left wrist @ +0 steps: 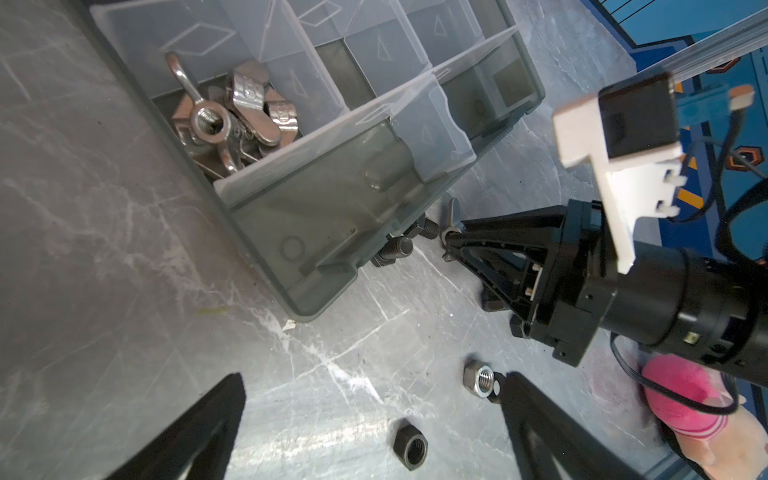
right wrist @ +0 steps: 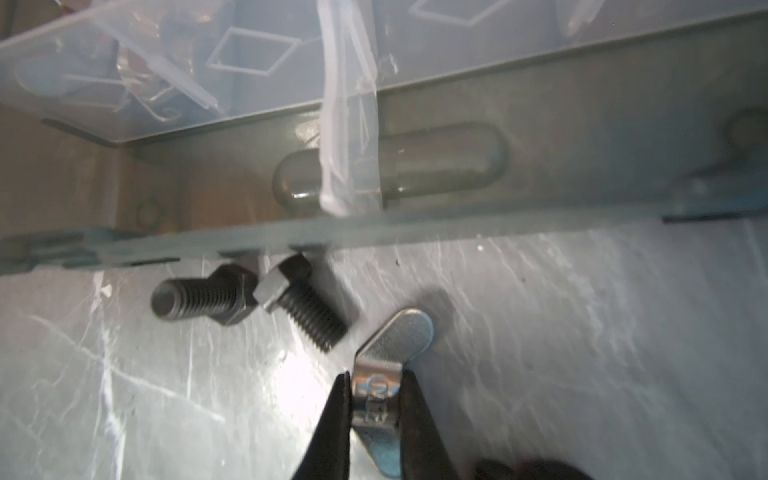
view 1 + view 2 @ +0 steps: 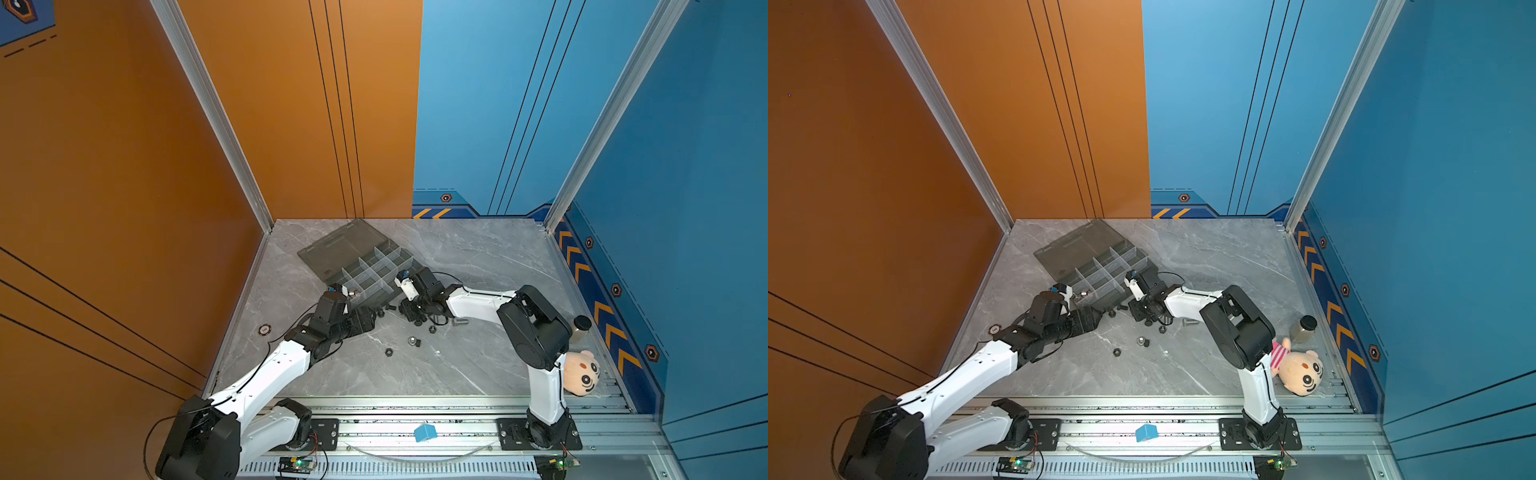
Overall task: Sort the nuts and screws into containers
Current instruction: 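Close the right gripper on the silver wing nut, then lift the wing nut with the right gripper and carry it over the box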
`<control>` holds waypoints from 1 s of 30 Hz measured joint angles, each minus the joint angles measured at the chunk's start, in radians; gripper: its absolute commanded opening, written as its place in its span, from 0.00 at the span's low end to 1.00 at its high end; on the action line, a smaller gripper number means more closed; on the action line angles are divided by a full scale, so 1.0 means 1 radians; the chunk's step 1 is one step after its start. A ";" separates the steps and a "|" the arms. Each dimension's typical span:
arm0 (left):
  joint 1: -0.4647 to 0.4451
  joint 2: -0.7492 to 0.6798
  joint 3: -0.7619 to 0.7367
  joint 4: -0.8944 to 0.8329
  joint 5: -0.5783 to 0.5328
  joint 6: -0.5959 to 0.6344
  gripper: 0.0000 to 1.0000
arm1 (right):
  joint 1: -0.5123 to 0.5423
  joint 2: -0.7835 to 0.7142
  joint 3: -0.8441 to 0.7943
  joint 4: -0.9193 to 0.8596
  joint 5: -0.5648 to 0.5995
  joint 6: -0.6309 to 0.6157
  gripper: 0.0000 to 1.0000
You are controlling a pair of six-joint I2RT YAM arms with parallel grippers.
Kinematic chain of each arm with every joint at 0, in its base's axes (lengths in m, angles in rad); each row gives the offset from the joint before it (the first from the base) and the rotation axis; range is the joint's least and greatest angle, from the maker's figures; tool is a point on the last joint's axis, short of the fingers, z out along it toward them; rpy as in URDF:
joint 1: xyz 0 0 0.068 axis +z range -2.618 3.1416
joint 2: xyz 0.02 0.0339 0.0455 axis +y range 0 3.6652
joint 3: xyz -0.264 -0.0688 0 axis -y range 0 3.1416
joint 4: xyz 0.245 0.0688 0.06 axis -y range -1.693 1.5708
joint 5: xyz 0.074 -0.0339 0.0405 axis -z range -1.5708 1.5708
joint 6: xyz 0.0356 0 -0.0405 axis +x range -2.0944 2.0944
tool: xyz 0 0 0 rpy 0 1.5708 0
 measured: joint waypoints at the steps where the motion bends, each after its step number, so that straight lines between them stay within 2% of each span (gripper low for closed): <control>1: 0.005 -0.005 0.000 0.000 0.003 0.000 0.98 | -0.006 -0.007 -0.009 0.000 -0.007 0.002 0.00; 17: 0.076 -0.098 -0.029 -0.004 0.054 -0.005 0.98 | -0.026 -0.168 -0.028 -0.016 -0.118 0.002 0.00; 25: 0.130 -0.138 -0.064 0.001 0.090 -0.021 0.98 | -0.002 -0.162 0.161 -0.033 -0.148 0.001 0.00; 30: 0.164 -0.169 -0.084 0.001 0.116 -0.030 0.98 | 0.054 -0.069 0.344 -0.037 -0.156 0.002 0.00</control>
